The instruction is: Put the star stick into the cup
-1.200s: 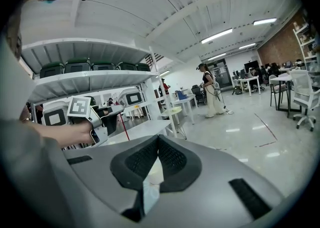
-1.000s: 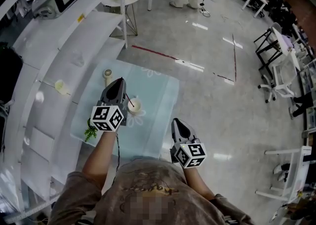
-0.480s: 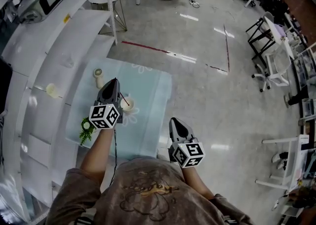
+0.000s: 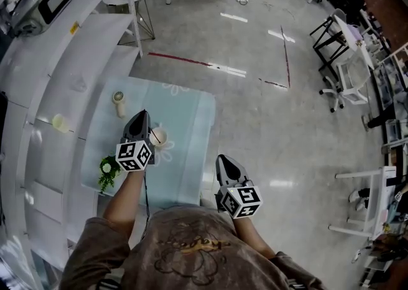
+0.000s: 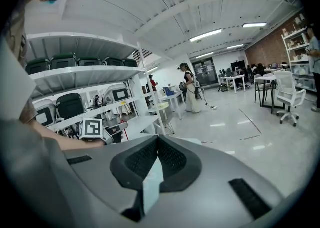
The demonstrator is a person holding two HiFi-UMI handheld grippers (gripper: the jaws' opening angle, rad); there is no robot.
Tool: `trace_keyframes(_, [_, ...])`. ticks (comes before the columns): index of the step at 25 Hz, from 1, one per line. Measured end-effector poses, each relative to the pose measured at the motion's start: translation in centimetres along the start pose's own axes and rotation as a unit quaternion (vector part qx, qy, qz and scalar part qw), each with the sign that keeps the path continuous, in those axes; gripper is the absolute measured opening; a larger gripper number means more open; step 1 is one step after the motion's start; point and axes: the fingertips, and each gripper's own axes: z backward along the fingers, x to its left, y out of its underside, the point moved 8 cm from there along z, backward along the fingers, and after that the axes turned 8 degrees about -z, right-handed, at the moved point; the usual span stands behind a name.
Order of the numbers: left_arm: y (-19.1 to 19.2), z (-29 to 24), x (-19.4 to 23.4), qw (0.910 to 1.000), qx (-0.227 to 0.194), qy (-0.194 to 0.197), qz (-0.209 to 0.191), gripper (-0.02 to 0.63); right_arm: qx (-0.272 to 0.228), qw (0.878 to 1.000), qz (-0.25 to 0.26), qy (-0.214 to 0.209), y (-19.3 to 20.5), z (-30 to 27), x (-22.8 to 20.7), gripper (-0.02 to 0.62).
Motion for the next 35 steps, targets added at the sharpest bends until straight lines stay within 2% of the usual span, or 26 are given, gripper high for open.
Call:
trace_keyframes(8, [1.9, -1.0, 0.3, 0.9997, 0.024, 0.003, 0.005, 0.034, 0.010, 1.000, -0.002, 0.008, 0.4, -0.4, -0.3, 0.003])
trace_keyframes(21, [4.2, -2.0, 0.1, 0.9977, 0.061, 0.030, -0.004, 0.034, 0.016, 1.000, -0.006, 0.018, 1.0, -0.7, -0.1, 0.003])
trace_keyframes(35, [4.9, -3.7, -0.9, 0.9949, 0.081, 0.059, -0.012, 0.034, 0.018, 0.999, -0.012, 0.036, 0.9, -0.4, -0.6, 0.003])
